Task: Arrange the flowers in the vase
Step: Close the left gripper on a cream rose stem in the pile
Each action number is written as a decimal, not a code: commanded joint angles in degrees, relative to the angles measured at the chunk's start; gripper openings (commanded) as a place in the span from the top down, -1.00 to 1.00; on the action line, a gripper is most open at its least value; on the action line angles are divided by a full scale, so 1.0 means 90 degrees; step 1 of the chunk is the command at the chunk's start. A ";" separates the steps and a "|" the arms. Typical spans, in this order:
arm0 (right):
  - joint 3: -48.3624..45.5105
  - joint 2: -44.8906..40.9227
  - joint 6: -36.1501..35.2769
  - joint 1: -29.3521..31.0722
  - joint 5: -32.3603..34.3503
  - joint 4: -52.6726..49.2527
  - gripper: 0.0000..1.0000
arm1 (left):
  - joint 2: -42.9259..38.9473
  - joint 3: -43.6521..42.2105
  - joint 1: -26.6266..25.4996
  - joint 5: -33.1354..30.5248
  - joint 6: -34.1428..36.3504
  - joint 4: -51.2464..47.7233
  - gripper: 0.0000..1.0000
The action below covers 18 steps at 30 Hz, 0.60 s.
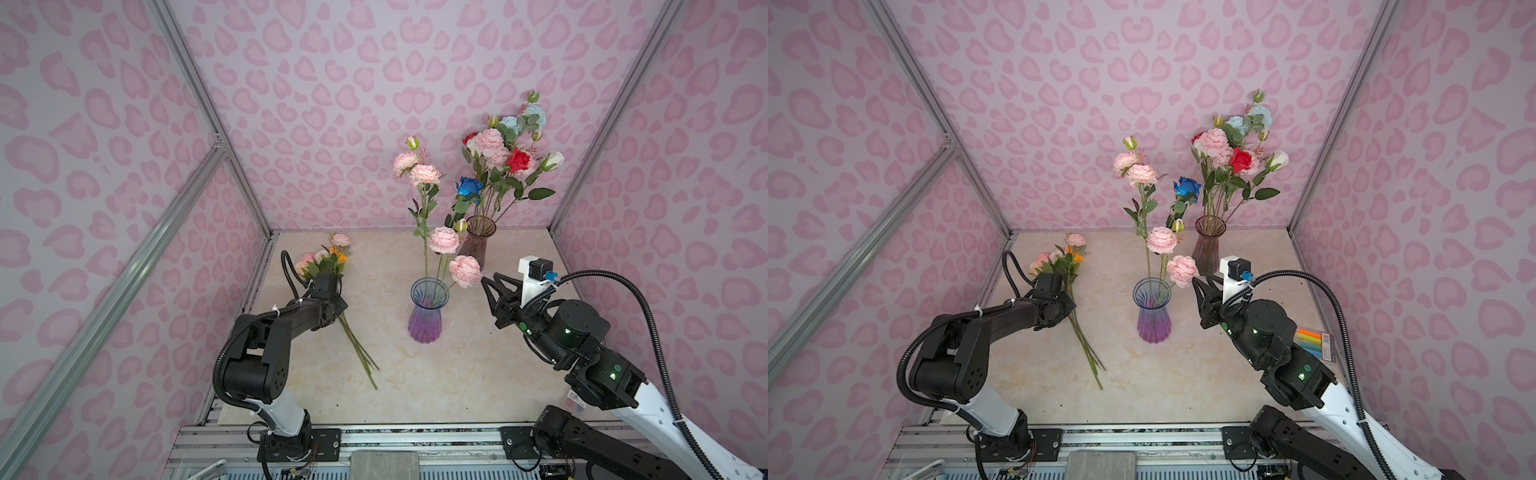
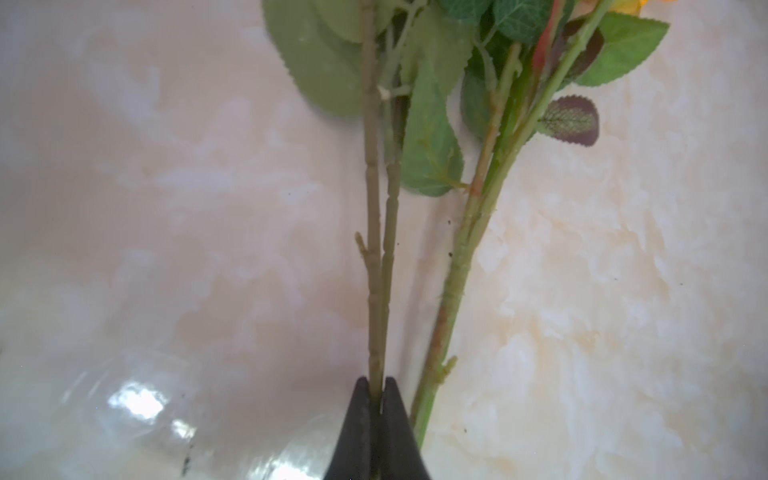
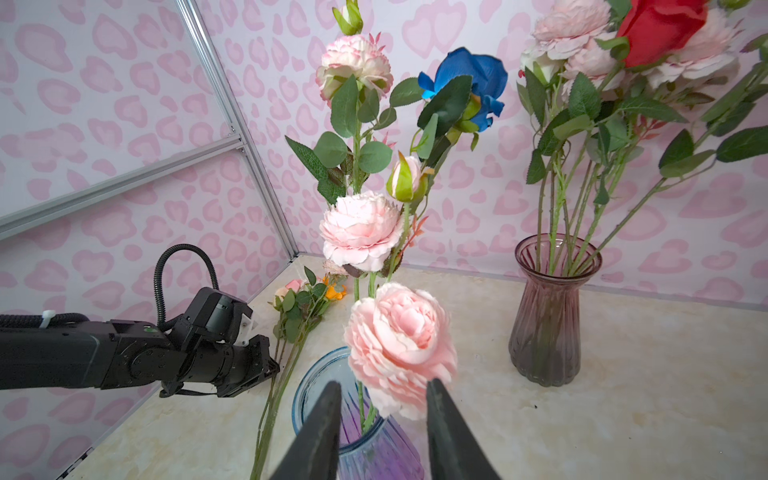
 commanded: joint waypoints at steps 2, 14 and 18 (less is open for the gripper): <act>-0.0044 0.0014 0.0068 0.0004 -0.0040 0.0051 0.30 | -0.0284 -0.0104 0.0013 -0.0079 0.0007 -0.0162 0.94; -0.0056 0.0095 0.0107 0.0005 -0.0134 0.0162 0.30 | -0.1394 -0.0460 0.0011 -0.0133 0.0221 -0.0577 0.94; -0.0053 0.0106 0.0126 0.0000 -0.0147 0.0190 0.30 | -0.2108 -0.0354 -0.0008 0.0108 0.0396 -0.0762 0.94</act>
